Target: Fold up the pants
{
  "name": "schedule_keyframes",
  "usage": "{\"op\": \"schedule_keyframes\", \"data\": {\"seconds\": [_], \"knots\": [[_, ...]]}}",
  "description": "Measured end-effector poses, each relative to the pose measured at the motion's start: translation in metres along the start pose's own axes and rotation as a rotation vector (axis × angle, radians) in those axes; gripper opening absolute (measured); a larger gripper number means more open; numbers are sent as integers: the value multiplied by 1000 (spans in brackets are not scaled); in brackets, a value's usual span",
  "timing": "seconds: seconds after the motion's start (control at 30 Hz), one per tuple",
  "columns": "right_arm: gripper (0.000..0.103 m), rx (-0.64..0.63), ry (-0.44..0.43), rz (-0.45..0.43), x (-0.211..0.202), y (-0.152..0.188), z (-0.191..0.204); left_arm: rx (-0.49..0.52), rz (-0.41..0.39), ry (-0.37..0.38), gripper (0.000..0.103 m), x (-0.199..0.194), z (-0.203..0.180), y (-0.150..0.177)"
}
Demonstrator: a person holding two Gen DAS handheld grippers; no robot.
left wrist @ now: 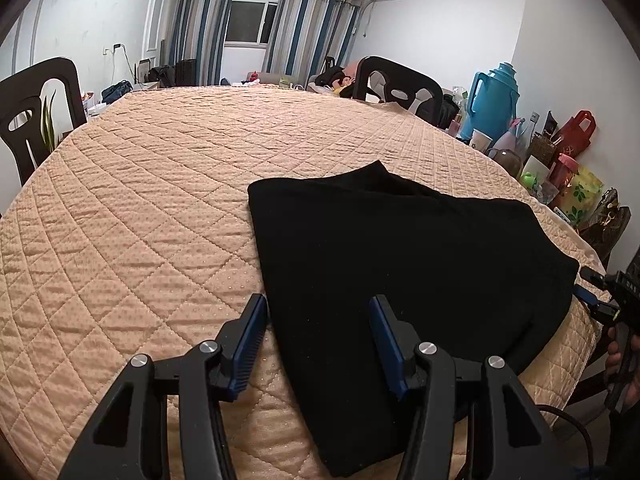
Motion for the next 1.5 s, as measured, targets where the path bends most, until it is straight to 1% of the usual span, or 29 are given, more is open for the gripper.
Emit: {"op": "schedule_keyframes", "data": {"seconds": [0.03, 0.1, 0.2, 0.27, 0.33, 0.43, 0.47, 0.53, 0.57, 0.63, 0.67, 0.77, 0.87, 0.9, 0.97, 1.0, 1.1, 1.2, 1.33, 1.4, 1.5], "knots": [[56, -6, 2, 11, 6, -2, 3, -1, 0, 1, 56, 0, 0, 0], [56, -31, 34, 22, 9, -4, 3, -3, -1, 3, 56, 0, 0, 0], [56, -31, 34, 23, 7, -7, -1, -5, -1, 5, 56, -1, 1, -1], [56, -20, 33, 2, 6, -9, -4, -7, -2, 8, 56, -2, 2, -1], [56, -18, 63, -33, 5, -9, -6, -8, -2, 9, 56, -2, 3, -1], [58, -32, 93, -54, 7, -6, 0, -8, -3, 9, 56, -2, 3, -1], [58, -38, 83, -55, 7, -3, 3, -8, -3, 9, 56, -2, 3, -1], [58, -38, 29, -41, 9, 2, 10, -8, -3, 9, 56, -2, 3, -1], [58, -47, 18, -33, 11, 4, 13, -8, -3, 9, 56, -2, 3, -1], [58, -74, 24, -24, 17, 4, 15, -9, -3, 10, 56, -2, 3, -1], [58, -62, 30, -23, 20, 1, 11, -10, -3, 12, 56, -2, 3, -1], [58, -31, 10, -55, 25, -11, 4, -12, -3, 15, 56, -3, 4, -1], [56, -15, 41, -66, 33, -18, 1, -11, -3, 14, 56, -3, 4, -1], [55, -20, 49, -60, 36, -19, 2, -11, -4, 14, 56, -3, 4, -1], [41, -34, 75, -55, 38, -19, 6, -11, -4, 15, 56, -3, 5, -1], [28, -40, 75, -48, 38, -20, 8, -11, -4, 15, 56, -3, 5, -1], [25, -66, 69, -50, 36, -21, 17, -13, -2, 17, 56, -3, 5, -1], [24, -106, 28, -53, 33, -26, 36, -15, 3, 15, 56, -3, 6, -2], [23, -210, -61, -36, 37, -31, 81, -16, 13, 1, 56, -4, 8, -2], [23, -282, -111, -12, 45, -29, 109, -28, 9, -6, 56, -8, 11, -1], [23, -386, -194, 59, 69, -19, 153, -52, 2, -25, 56, -12, 21, 1]]}}
Point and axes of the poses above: each gripper's, at about its wrist camera, not at the fingertips, and x roughly the way its jaws point, z to its left, y to its underside, the point moved 1 cm from there along x, roughly the way its jaws point, and after that the axes turned 12 degrees about -y, right-handed, at the moved point
